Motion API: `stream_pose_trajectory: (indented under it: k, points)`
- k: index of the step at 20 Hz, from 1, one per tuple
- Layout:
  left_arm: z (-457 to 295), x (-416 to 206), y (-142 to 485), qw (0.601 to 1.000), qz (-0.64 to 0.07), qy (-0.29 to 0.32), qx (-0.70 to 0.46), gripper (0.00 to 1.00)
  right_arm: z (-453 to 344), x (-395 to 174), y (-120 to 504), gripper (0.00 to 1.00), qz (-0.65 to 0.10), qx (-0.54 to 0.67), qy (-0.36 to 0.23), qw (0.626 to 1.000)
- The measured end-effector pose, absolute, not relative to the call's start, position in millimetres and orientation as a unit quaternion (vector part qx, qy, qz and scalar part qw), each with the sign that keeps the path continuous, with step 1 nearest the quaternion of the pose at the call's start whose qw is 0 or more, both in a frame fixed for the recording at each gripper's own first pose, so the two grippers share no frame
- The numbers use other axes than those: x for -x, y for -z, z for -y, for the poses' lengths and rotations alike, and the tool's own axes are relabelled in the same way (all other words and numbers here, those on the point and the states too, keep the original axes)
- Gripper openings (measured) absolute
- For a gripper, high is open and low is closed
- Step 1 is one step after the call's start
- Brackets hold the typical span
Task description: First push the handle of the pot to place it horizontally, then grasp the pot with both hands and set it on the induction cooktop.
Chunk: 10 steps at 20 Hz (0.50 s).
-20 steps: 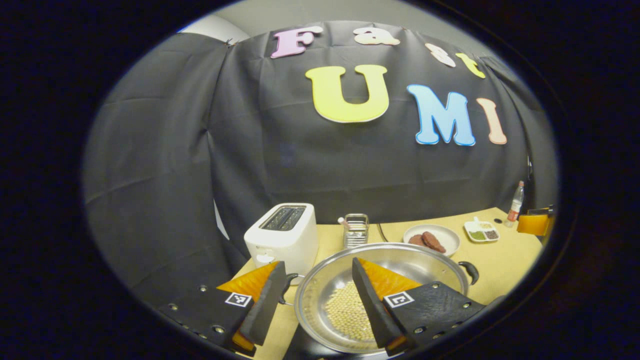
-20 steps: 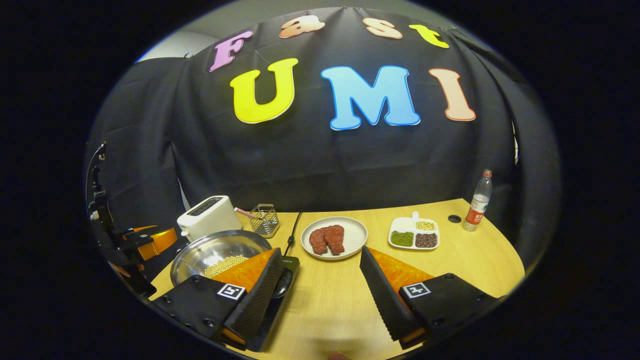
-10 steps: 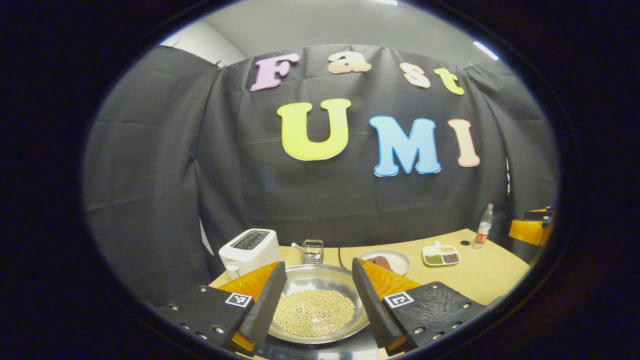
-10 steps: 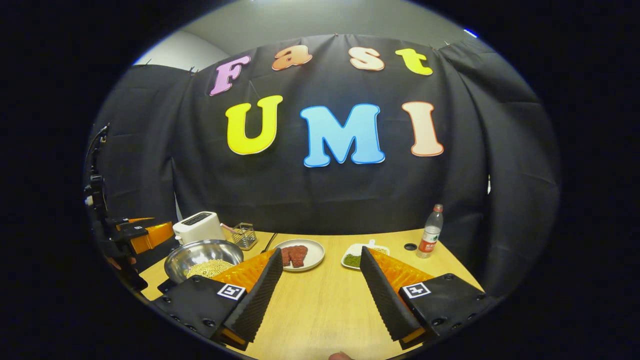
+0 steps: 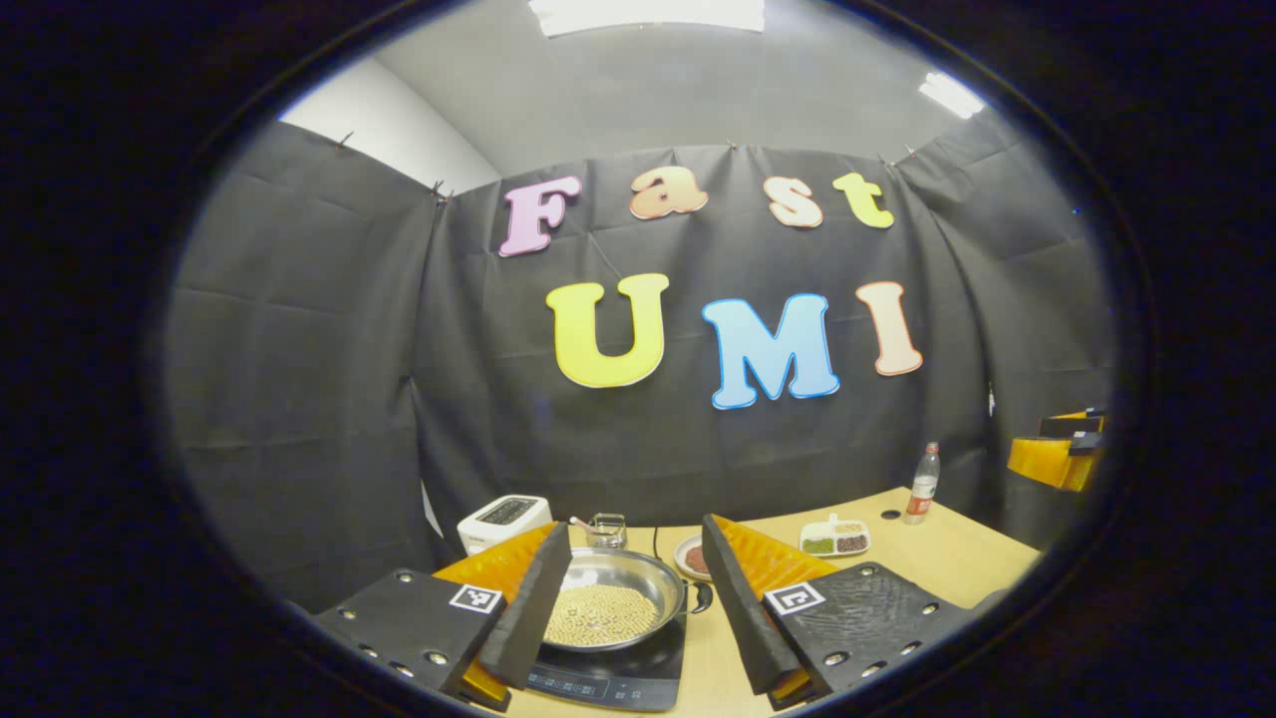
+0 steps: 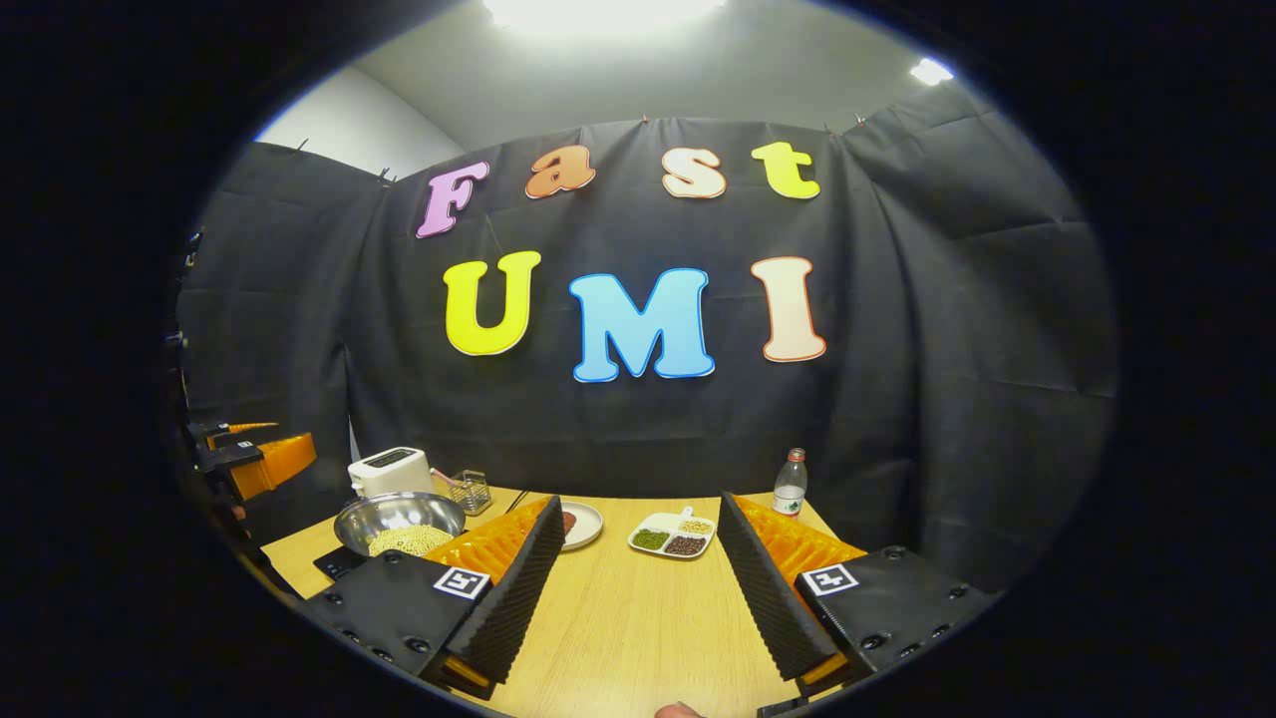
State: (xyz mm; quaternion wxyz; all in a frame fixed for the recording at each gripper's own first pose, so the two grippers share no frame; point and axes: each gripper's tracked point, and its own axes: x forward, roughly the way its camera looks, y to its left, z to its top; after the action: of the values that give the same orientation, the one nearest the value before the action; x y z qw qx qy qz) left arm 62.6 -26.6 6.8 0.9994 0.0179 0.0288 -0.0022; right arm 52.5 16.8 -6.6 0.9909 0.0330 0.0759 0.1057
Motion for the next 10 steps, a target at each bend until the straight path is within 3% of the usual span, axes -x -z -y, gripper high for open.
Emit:
stream_pose_trajectory:
  k: [7, 8, 10]
  points:
    - [35, -16, -35, 0.999, -0.008, 0.010, -0.039, 0.77, 1, -10, -22, 0.98, -0.032, -0.006, -0.094, 0.995]
    - [33, -13, -37, 0.999, -0.005, 0.012, -0.044, 0.82, -1, -4, -25, 0.98, -0.030, -0.007, -0.092, 0.995]
    - [29, -3, -39, 0.999, -0.002, 0.014, -0.052, 0.77, -5, 7, -29, 0.98, -0.027, -0.014, -0.090, 0.996]
